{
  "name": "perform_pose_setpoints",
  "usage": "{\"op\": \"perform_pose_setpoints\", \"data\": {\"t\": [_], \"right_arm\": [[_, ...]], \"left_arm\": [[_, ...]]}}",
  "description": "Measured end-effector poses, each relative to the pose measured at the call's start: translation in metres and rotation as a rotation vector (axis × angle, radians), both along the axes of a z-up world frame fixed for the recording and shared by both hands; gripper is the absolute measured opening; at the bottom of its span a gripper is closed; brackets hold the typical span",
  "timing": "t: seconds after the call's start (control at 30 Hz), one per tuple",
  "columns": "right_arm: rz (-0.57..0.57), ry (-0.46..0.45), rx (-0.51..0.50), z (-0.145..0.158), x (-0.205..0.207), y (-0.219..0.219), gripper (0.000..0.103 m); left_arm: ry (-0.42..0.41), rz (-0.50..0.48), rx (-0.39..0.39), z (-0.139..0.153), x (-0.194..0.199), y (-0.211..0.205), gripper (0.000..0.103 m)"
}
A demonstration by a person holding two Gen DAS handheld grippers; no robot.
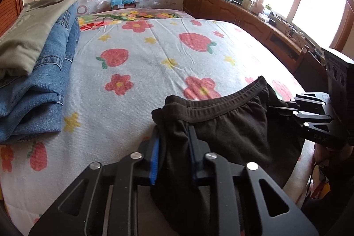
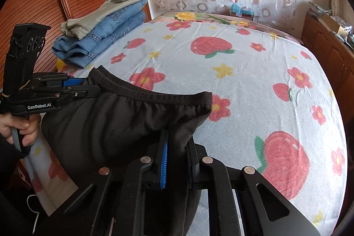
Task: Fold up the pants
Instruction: 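Close both tools on the waistband and lift the pants, then carry the held black pants with both tools toward the clothes stack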
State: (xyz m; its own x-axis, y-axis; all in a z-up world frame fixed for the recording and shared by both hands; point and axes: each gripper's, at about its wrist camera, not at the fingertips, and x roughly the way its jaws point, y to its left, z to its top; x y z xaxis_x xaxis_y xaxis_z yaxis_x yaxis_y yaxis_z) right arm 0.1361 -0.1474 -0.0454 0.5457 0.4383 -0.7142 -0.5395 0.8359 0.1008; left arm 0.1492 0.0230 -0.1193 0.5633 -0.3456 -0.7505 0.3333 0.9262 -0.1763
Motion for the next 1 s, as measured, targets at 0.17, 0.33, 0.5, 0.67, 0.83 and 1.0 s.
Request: {"op": "perform_pose_setpoints", "data": {"t": [0.17,0.33,0.5,0.67,0.83,1.0], "right_arm": [[-0.008,-0.014,0.012,0.004,-0.005,-0.002,0.011],[-0.009,-0.051,0.021,0.015,-0.016,-0.003,0.01],[-0.013,-0.093,0.024,0.027,-0.025,-0.004,0.01],[-0.018,-0.148,0.034,0.045,-0.034,-0.009,0.01],[-0.019,-0.202,0.035,0.062,-0.041,-0.011,0.01],[-0.025,-0.244,0.037,0.075,-0.046,-0.014,0.01]], "left_arm": [[-0.019,0.008,-0.006,0.006,-0.004,0.0,0.018],[-0.062,0.005,-0.016,0.019,-0.01,0.0,0.015],[-0.123,0.012,-0.027,0.039,-0.019,0.001,0.015],[-0.187,0.013,-0.031,0.062,-0.025,0.0,0.014],[-0.242,0.012,-0.032,0.081,-0.025,-0.003,0.014],[-0.295,0.01,-0.037,0.099,-0.027,-0.005,0.014]]}}
